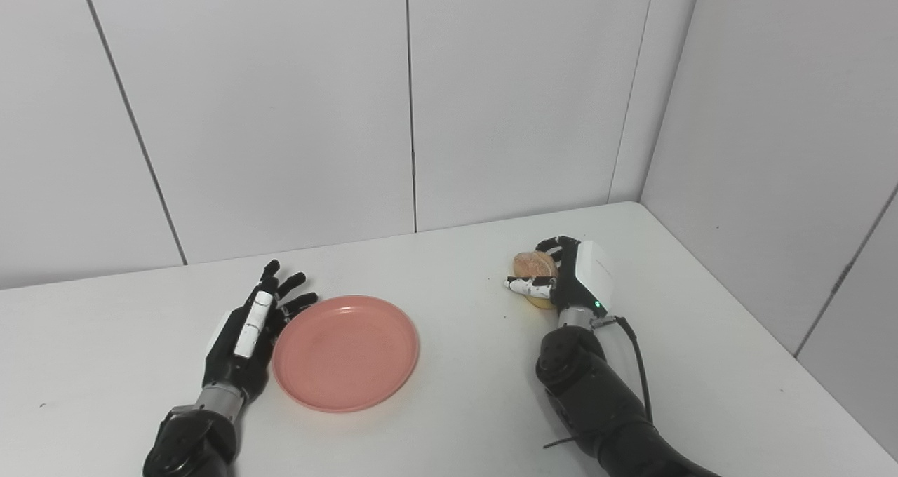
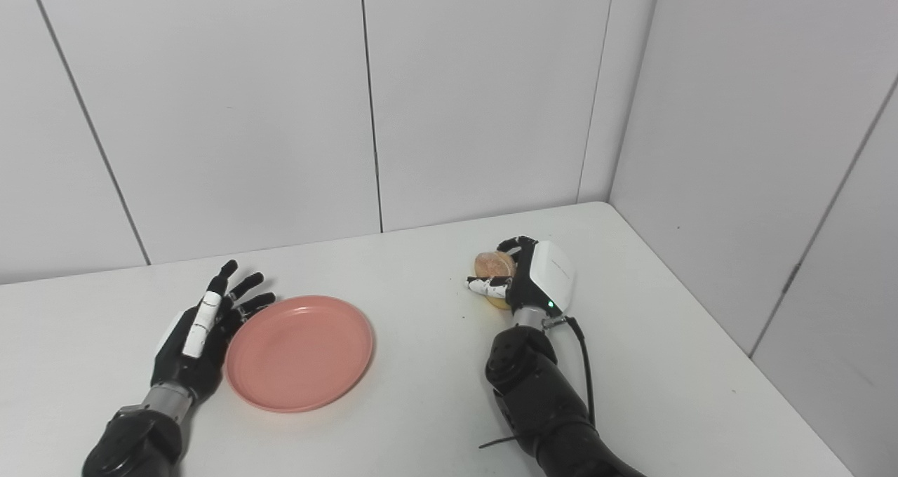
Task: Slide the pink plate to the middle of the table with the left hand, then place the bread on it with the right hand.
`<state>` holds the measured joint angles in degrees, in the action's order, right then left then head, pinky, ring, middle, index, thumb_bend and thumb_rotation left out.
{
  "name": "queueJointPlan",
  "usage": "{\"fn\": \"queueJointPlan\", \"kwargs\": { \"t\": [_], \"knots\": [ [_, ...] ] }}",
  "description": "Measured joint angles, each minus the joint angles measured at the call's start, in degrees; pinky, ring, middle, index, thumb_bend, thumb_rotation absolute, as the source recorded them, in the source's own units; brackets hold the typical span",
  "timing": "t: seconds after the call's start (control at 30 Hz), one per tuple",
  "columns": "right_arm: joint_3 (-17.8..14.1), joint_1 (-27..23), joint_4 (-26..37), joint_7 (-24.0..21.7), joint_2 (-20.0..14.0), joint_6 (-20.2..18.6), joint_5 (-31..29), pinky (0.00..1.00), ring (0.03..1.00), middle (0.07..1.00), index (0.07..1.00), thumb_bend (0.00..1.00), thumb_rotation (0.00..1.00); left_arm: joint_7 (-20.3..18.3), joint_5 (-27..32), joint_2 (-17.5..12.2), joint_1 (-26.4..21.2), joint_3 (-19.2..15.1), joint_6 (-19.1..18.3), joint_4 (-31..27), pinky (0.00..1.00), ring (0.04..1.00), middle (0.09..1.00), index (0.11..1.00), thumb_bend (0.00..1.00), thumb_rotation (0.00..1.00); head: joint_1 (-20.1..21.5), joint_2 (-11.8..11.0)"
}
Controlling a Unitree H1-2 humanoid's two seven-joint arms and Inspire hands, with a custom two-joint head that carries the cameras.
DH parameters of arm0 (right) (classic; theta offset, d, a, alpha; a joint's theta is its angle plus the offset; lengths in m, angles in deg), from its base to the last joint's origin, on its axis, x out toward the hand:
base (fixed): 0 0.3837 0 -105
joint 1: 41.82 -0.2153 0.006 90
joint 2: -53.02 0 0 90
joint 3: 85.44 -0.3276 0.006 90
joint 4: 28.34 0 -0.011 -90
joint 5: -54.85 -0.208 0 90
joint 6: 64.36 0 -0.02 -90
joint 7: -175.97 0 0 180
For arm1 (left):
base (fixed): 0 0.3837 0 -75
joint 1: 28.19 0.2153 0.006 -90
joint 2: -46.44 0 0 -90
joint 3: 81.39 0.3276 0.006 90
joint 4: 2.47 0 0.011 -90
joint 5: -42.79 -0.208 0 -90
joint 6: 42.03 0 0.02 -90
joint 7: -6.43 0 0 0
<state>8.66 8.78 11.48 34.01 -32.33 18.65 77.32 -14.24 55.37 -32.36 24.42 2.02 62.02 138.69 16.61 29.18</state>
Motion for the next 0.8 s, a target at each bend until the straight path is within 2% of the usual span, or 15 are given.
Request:
{"fn": "queueJointPlan", "kwargs": {
  "t": [0.3,0.57,0.67,0.73,0.8],
  "knots": [
    [0.2,1.1,2.9,-0.1,0.2,0.2,0.0,0.29,0.358,0.447,0.495,0.53,0.0,0.0,0.0,0.1,0.0,0.0,-0.1,-0.2,0.78,0.754,0.875,1.0,0.83,0.76,-0.2,0.1],
    [0.9,3.0,10.6,-2.9,0.9,-1.2,0.6,0.43,0.518,0.53,0.453,0.52,0.0,0.2,0.0,0.3,0.1,0.0,-0.1,-0.4,0.78,0.745,0.873,1.0,0.81,0.77,-1.8,0.3],
    [0.8,3.0,14.1,-4.2,0.9,-1.5,0.7,0.41,0.493,0.518,0.458,0.53,0.0,0.3,-0.1,0.4,0.1,0.1,-0.1,-0.4,0.78,0.746,0.876,1.0,0.8,0.77,-2.9,0.4],
    [0.8,3.1,16.1,-5.0,0.9,-1.5,0.8,0.37,0.444,0.495,0.471,0.53,0.0,0.4,-0.1,0.5,0.1,0.3,-0.1,-0.4,0.78,0.751,0.879,1.0,0.8,0.78,-3.8,0.4],
    [0.9,3.4,18.9,-6.0,0.8,-1.6,1.1,0.36,0.445,0.504,0.464,0.53,0.0,0.8,-0.2,0.7,0.1,0.5,-0.1,-0.5,0.78,0.748,0.871,1.0,0.82,0.77,-4.6,0.5]
  ]
}}
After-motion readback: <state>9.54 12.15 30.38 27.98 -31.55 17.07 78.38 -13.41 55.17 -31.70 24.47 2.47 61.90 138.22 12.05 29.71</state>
